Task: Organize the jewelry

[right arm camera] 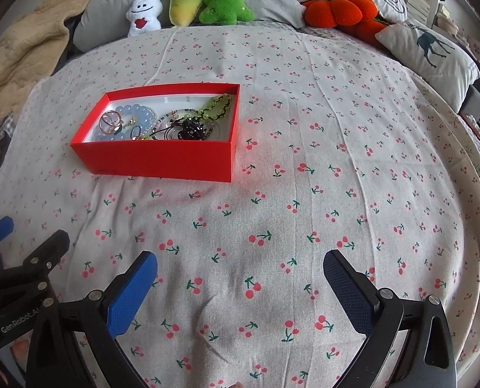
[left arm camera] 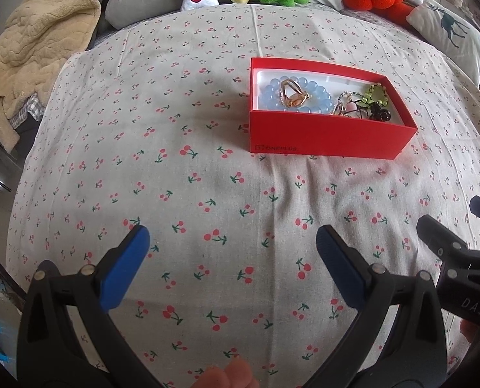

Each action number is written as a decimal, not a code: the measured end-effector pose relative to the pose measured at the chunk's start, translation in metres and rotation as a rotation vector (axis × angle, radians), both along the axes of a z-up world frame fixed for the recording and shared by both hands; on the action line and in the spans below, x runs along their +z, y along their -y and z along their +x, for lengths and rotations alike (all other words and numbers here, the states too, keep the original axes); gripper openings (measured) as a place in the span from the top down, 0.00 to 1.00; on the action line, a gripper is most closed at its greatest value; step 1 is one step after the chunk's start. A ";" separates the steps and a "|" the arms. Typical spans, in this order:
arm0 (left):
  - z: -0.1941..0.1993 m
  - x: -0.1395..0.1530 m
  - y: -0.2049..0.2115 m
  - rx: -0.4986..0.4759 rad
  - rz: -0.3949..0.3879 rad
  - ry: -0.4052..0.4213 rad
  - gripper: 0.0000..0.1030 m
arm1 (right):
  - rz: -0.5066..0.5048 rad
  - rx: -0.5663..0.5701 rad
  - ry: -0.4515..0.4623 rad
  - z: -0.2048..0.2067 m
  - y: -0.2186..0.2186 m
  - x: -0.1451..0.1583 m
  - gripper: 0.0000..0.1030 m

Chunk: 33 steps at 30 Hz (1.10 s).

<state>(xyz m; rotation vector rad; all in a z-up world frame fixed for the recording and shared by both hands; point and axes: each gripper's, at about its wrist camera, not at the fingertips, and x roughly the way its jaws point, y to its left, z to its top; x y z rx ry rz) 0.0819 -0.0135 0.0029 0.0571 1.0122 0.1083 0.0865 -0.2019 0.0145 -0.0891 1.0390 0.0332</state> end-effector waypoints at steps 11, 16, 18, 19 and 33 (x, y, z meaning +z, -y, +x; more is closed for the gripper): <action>0.000 0.003 -0.002 0.027 -0.022 -0.003 0.01 | 0.000 0.000 0.000 -0.001 0.000 0.000 0.00; -0.001 0.006 0.002 0.019 -0.004 0.008 0.01 | -0.001 0.000 0.001 -0.001 0.001 0.000 0.00; 0.000 0.005 0.002 0.018 -0.008 0.001 0.01 | 0.000 -0.001 0.001 0.000 0.001 0.000 0.00; 0.000 0.005 0.002 0.019 -0.010 -0.002 0.01 | 0.000 -0.001 0.002 0.000 0.001 0.000 0.00; -0.001 0.001 0.004 0.025 -0.002 -0.022 0.01 | -0.001 -0.003 0.003 0.001 0.003 0.000 0.00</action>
